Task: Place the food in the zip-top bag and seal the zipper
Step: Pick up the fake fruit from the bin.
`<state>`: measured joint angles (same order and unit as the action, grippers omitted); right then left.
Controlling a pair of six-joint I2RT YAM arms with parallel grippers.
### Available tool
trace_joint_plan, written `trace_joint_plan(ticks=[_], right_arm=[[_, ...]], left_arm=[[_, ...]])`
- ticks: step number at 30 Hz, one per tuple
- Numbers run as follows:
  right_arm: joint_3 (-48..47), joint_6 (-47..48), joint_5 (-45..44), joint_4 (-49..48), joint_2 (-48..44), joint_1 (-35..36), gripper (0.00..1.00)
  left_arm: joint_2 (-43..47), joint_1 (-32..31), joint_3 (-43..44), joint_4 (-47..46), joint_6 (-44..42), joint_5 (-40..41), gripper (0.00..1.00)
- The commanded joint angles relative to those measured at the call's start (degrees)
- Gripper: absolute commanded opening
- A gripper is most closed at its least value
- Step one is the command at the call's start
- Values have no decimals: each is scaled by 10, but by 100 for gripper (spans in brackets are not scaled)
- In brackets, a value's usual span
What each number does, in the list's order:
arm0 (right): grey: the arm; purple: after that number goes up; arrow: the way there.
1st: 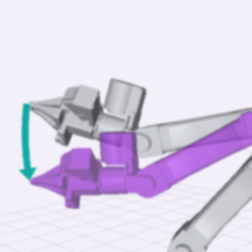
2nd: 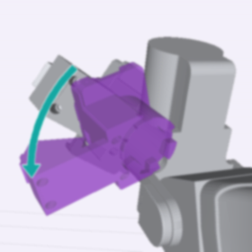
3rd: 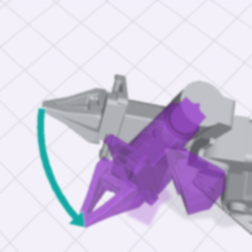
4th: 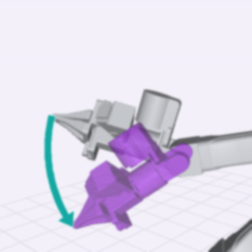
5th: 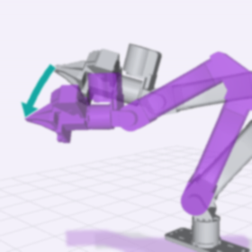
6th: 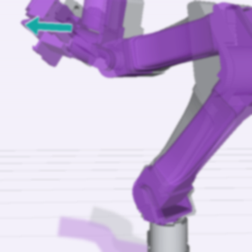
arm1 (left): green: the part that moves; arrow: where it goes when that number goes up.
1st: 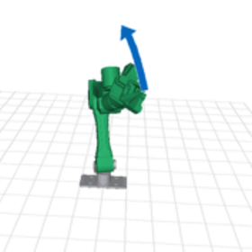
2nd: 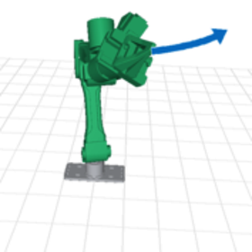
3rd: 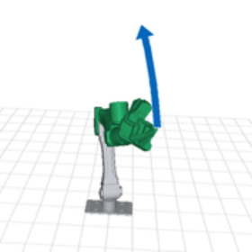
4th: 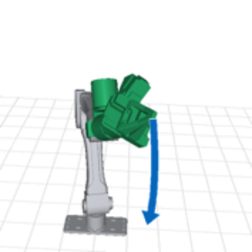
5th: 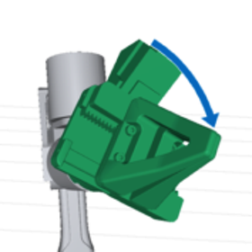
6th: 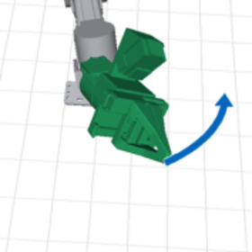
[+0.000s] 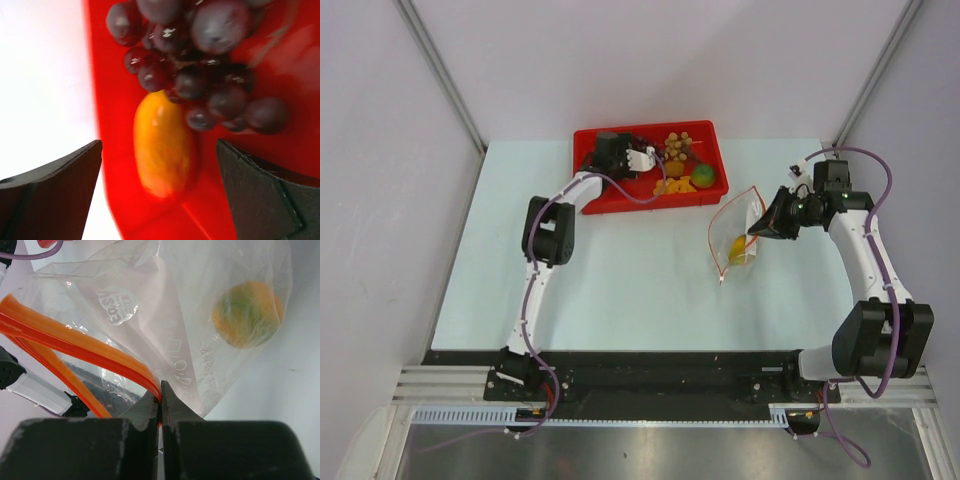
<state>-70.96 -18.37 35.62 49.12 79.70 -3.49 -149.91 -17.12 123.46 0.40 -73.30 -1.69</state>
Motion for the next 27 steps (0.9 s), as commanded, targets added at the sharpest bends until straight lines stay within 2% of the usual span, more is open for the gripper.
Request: trace_joint_plan(ticks=[1, 7, 10, 13, 14, 17, 20, 22, 27], right_arm=[[-17, 0, 14, -7, 7, 1, 3], [-18, -4, 17, -11, 12, 1, 3], [-17, -4, 19, -12, 12, 0, 3], [-16, -3, 19, -13, 11, -1, 3], [-15, -3, 19, -13, 12, -2, 3], [-12, 0, 25, -13, 7, -3, 3], [-8, 1, 45, -15, 4, -4, 1], [-8, 2, 49, -18, 0, -3, 0], [-2, 1, 58, -26, 2, 0, 0]], left_arm=[[-28, 19, 31, -45, -82, 16, 100], [-78, 31, 78, -83, -111, 45, 99], [-74, 36, 78, -88, -118, 30, 89], [-58, 35, 74, -92, -106, 22, 65], [-51, 35, 72, -95, -89, 22, 62], [-1, 33, 39, -85, -59, 1, 51], [87, 31, -38, -88, -33, -20, 45], [152, 30, -85, -81, -19, -35, 33], [282, 21, -147, 10, 63, -81, 28]])
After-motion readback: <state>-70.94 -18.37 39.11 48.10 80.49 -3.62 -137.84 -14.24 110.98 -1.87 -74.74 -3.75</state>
